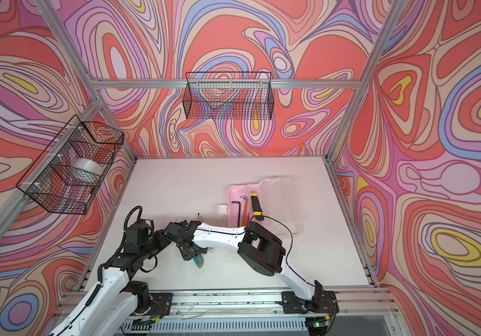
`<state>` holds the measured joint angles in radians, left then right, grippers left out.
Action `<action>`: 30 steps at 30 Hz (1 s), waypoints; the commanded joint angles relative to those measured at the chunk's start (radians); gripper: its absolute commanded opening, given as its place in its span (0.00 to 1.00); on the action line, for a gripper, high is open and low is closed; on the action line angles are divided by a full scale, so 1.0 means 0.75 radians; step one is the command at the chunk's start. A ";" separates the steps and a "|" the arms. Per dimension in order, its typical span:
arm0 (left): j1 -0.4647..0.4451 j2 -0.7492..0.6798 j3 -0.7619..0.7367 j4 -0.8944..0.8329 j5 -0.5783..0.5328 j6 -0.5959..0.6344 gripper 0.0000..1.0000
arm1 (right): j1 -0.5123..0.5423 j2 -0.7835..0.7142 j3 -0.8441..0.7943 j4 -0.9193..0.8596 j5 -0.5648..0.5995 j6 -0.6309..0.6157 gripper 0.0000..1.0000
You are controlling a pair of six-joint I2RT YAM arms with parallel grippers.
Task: Pack the tool kit
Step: 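Close the right gripper on the teal utility knife, then lift the teal utility knife and carry it into the pink box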
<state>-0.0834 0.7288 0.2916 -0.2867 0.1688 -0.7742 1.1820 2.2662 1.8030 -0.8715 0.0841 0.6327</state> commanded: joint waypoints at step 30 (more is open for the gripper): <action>0.011 0.032 -0.026 0.075 -0.017 -0.002 0.52 | 0.018 -0.127 -0.093 0.073 0.035 -0.061 0.30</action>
<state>-0.0830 0.7479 0.2840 -0.2489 0.1677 -0.7750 1.1870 2.2360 1.7523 -0.8394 0.1108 0.5995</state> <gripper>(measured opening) 0.525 0.315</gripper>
